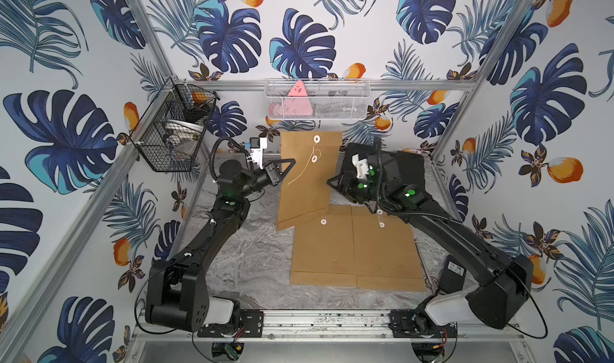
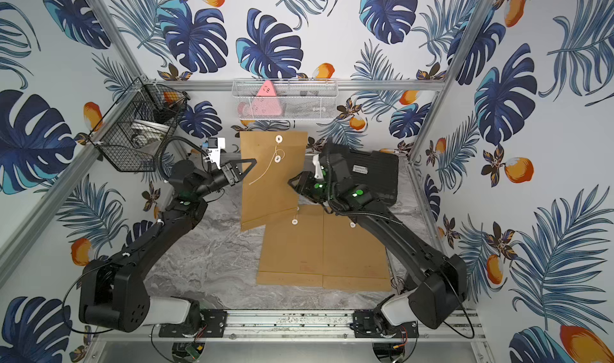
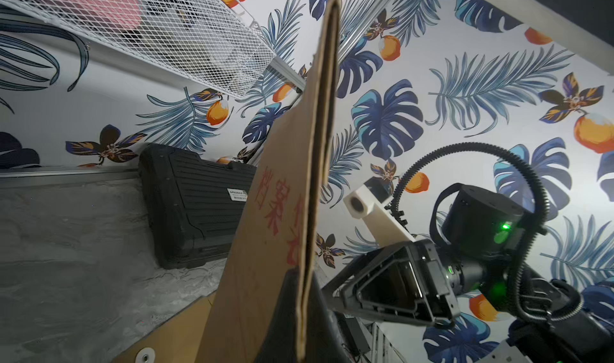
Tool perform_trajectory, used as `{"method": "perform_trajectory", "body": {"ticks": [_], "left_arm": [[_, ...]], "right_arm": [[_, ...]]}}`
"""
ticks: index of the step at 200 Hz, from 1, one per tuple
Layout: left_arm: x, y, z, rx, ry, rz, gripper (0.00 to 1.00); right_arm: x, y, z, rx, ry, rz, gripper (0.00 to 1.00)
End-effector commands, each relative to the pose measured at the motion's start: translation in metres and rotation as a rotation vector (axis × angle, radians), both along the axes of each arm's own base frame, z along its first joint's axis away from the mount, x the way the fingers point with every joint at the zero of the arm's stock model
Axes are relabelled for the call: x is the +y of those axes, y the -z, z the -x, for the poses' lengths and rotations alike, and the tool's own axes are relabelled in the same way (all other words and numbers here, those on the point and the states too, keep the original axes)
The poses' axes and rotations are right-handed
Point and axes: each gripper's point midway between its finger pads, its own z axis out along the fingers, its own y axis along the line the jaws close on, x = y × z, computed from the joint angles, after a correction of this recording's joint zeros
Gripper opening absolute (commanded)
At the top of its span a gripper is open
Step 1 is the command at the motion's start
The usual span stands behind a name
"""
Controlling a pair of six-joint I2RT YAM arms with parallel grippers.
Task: Close the mouth of the file bag
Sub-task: Pick up the file bag from the center of the board, then close the file bag.
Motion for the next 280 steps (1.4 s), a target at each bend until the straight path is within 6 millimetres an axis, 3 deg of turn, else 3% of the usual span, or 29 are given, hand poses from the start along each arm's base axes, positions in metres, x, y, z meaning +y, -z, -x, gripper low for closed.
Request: {"method": "perform_trajectory", "body": {"ticks": [1,39,89,134,160,200,242,280], "left_arm": [[-0.004,-0.006,-0.001,-0.103,-0.089,-0.07,0.0],[-0.019,-0.008,0.006,-0.112,-0.092,-0.057,0.0],[-0.025,-0.014,0.01,-0.138,-0.112,-0.077,0.0],[-0.029,-0.019,0.012,-0.15,-0.117,-0.053,0.0],[-0.03,-0.024,0.015,-0.15,-0.112,-0.045,0.0],[-0.031,-0.037,0.018,-0.154,-0.101,-0.022,0.0],[-0.032,-0.045,0.022,-0.171,-0.091,-0.047,0.0],[-0.03,-0.055,0.026,-0.231,-0.111,-0.187,0.0]], "right_arm": [[0.022,-0.011,-0.008,-0.011,0.047,-0.063,0.49],[0.055,-0.01,-0.01,0.022,0.013,-0.16,0.47],[0.056,-0.028,-0.003,-0.025,0.026,-0.246,0.44],[0.073,-0.02,-0.004,0.017,-0.004,-0.282,0.42],[0.073,-0.015,-0.008,-0.001,0.011,-0.236,0.37],[0.081,-0.022,-0.015,-0.184,-0.001,-0.211,0.19],[0.075,-0.015,-0.021,-0.292,0.036,-0.089,0.0],[0.048,0.004,-0.009,-0.373,0.016,0.073,0.0]]}}
